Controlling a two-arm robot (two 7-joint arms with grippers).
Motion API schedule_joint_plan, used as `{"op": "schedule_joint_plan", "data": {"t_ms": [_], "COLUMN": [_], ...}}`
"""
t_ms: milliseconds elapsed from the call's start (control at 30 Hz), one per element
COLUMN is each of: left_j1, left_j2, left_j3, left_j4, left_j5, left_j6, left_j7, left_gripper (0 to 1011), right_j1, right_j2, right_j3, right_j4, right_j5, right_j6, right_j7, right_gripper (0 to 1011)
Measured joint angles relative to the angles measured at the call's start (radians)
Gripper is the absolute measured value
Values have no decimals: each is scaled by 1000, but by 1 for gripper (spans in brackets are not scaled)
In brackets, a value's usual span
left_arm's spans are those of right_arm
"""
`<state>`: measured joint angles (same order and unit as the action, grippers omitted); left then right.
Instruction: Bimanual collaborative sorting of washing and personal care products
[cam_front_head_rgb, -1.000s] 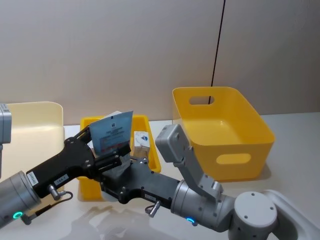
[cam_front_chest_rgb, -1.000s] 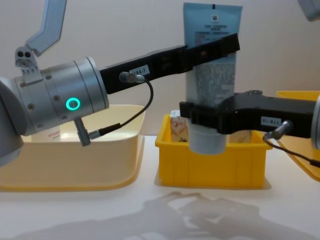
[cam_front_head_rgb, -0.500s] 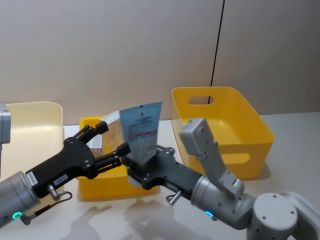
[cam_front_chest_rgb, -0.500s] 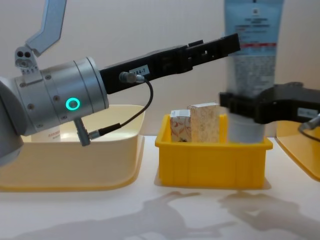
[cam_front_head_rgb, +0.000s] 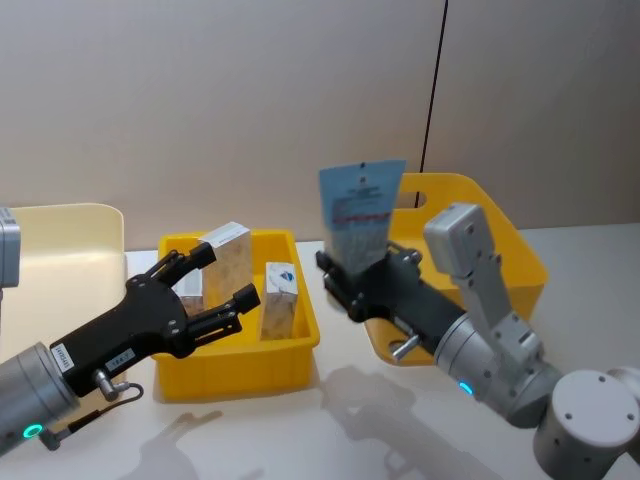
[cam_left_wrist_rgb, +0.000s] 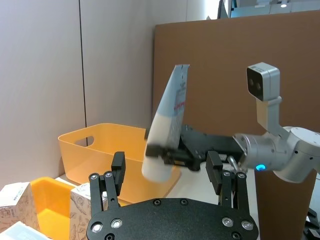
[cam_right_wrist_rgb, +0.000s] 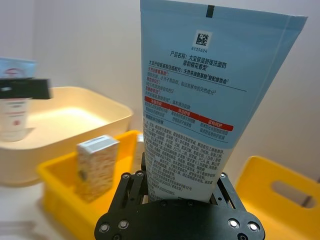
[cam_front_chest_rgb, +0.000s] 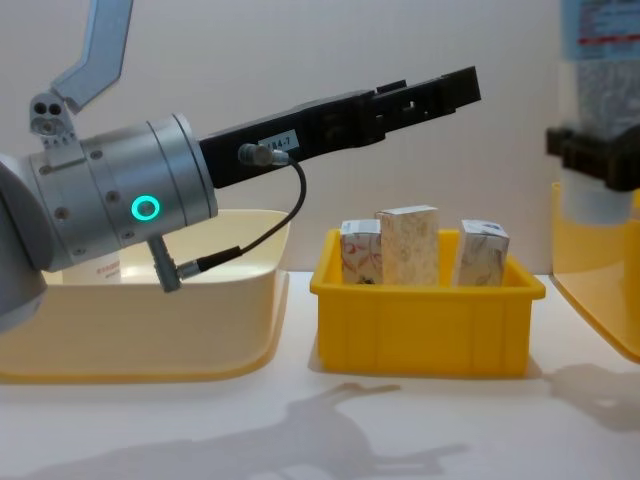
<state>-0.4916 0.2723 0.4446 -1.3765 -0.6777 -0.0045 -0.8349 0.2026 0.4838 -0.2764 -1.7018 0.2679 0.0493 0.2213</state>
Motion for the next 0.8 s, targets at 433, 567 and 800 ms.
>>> {"op": "schedule_joint_plan", "data": {"t_ms": [433, 567, 800], "left_j1": [0, 0, 0], "left_j2": [0, 0, 0], "left_j3": [0, 0, 0], "left_j4": [0, 0, 0], "left_j5": [0, 0, 0], "left_j6": [0, 0, 0], "left_j7": [0, 0, 0], "left_gripper": [1003, 1003, 1003], "right_j1": [72, 99, 124], "right_j2": [-10, -18, -33], "right_j3": [70, 86, 109], "right_j4": [88, 121, 161], "right_j5": [-92, -120, -163], "right_j6": [-113, -130, -115], "right_j7": [-103, -136, -194], "right_gripper": [466, 466, 466]}}
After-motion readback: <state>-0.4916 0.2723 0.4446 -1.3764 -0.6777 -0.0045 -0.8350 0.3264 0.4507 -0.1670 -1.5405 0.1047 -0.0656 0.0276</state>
